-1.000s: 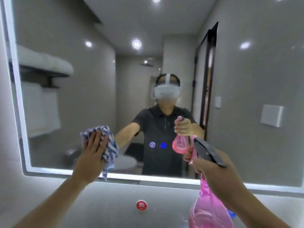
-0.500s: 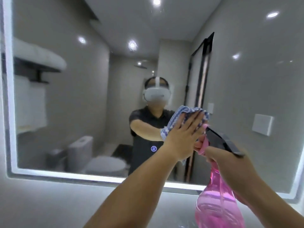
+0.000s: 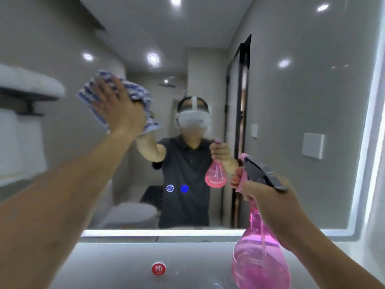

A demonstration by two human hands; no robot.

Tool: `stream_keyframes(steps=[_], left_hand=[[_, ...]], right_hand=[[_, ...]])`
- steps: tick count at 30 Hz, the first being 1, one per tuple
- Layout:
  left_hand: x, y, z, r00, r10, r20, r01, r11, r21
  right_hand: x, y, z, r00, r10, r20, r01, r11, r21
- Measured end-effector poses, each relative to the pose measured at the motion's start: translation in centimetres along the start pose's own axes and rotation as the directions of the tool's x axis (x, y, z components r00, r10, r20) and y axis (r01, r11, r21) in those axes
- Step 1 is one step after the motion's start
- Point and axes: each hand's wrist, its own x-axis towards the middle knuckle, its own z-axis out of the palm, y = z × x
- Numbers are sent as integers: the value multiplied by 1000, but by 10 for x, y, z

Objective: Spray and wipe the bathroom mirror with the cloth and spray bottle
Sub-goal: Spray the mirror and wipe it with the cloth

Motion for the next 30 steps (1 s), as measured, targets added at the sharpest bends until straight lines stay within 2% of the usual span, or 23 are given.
stream_keyframes(steps=[2,3,4,6,8,9,10,11,12,13,14,15,16,17,18,19,21,22,24,26,28,29,30], left_hand=[[-29,41,19,977,213,12,-212,977,-25],[-54,54,29,917,396,45,-395,918,-32],[-84,62,39,807,584,88,-582,812,-45],[-141,63,52,476,852,216,-867,497,-49],[-165,46,54,204,927,315,-969,236,-66],[-159,36,52,103,943,315,-990,130,-63],[-144,28,49,53,951,303,-996,71,-48],[-123,23,44,83,956,281,-995,93,-21],[-98,22,38,226,947,228,-974,224,35],[-68,26,30,472,874,120,-882,465,79],[-35,34,20,741,671,17,-671,739,63],[-2,44,8,924,377,-64,-378,926,-13],[29,56,-5,994,89,-60,-95,990,-107],[52,69,-16,996,-92,10,93,978,-186],[65,82,-21,989,-137,52,145,969,-201],[68,93,-17,998,-61,28,65,983,-171],[41,108,-1,947,322,1,-321,945,-67],[13,109,8,846,532,32,-531,847,-32],[-46,89,24,554,821,138,-828,561,-12],[-74,48,25,316,922,223,-946,324,1],[-61,11,19,164,953,255,-986,168,7],[-45,0,16,168,956,240,-986,167,24],[-25,-4,13,275,940,201,-961,270,52]], right_hand=[[4,2,-8,1000,14,-3,-14,1000,-8],[6,4,-11,1000,20,-7,-20,1000,-16],[7,6,-13,1000,26,-10,-26,999,-25],[7,7,-17,999,44,-5,-44,999,-17],[7,9,-22,998,66,6,-66,998,-9],[6,9,-25,998,68,1,-68,998,-9],[7,9,-29,998,68,0,-68,998,-12],[7,8,-32,998,63,1,-63,998,-9],[8,4,-36,999,49,-1,-49,999,-11],[11,-1,-40,1000,21,5,-21,1000,-16],[14,-6,-42,1000,-6,7,6,1000,-20],[17,-15,-42,1000,-23,4,23,1000,-14],[22,-25,-40,999,-51,15,51,999,-20],[27,-34,-38,997,-74,36,76,996,-45],[34,-43,-33,994,-99,50,103,993,-66],[40,-51,-29,991,-116,66,120,991,-62],[53,-66,-21,989,-127,78,125,992,20],[58,-72,-17,988,-134,71,131,990,45],[65,-79,-13,986,-162,40,161,986,37],[69,-82,-6,986,-165,11,164,986,26],[67,-81,-4,986,-165,1,165,986,-16],[66,-80,-5,986,-166,-3,165,985,-46],[65,-78,-8,986,-169,-8,168,983,-75]])
